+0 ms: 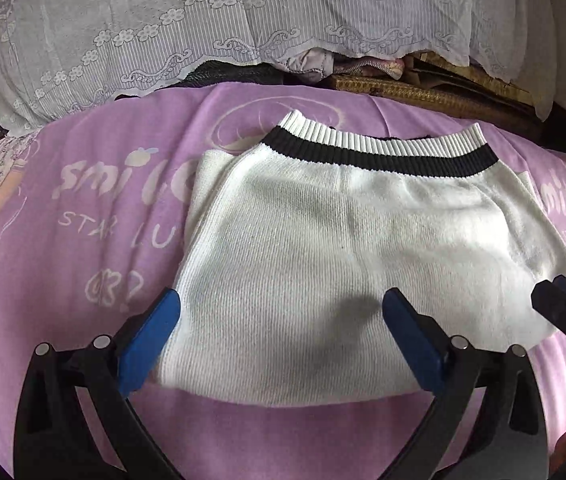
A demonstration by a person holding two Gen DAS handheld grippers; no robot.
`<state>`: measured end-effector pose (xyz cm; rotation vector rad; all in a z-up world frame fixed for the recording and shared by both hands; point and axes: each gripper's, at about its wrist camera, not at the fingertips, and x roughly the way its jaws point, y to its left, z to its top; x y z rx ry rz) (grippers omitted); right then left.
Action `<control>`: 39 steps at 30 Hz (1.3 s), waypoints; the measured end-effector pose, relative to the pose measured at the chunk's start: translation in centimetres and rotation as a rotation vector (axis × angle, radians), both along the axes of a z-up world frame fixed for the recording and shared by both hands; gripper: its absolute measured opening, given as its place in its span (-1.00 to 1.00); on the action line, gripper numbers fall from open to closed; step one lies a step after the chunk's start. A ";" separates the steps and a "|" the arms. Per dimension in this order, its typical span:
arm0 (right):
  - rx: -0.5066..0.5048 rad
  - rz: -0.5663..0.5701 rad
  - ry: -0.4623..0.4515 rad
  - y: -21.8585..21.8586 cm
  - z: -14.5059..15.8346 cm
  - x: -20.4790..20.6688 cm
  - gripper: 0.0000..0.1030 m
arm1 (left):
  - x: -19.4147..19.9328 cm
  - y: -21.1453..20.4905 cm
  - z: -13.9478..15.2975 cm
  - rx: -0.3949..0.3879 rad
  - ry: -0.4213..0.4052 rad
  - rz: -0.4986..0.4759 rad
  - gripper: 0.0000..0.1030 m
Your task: Fold small clothes
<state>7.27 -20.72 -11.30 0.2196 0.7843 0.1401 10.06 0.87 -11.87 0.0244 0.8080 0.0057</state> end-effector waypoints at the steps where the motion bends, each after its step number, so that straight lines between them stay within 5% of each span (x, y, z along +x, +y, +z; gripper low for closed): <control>1: -0.048 -0.005 0.019 0.3 -0.5 0.0 0.67 | -0.3 -0.2 0.0 0.015 -0.001 0.000 0.91; 3: -0.122 -0.004 0.094 0.8 -2.2 0.6 0.74 | -0.4 -0.5 -0.5 0.051 0.019 0.002 0.91; 8: -0.152 0.005 0.089 1.3 -2.4 0.3 0.81 | -0.5 -0.7 -1.3 0.099 0.051 0.012 0.92; 15: -0.111 -0.040 -0.036 0.6 0.6 -0.9 0.81 | -1.4 -0.2 -0.6 0.091 0.017 0.035 0.92; 23: -0.170 -0.013 -0.082 2.9 2.4 2.8 0.81 | 0.9 -0.2 0.5 0.095 -0.037 0.055 0.92; 27: -0.189 -0.023 -0.066 3.3 1.4 4.6 0.83 | 2.5 -0.5 0.4 0.101 -0.062 0.060 0.92; 30: -0.209 -0.015 0.055 3.3 -2.2 6.3 0.93 | 4.1 -0.7 -2.2 0.112 0.023 0.049 0.92; 39: -0.192 -0.016 0.041 3.3 -2.1 6.1 0.93 | 4.1 -0.7 -2.8 0.112 0.041 0.051 0.92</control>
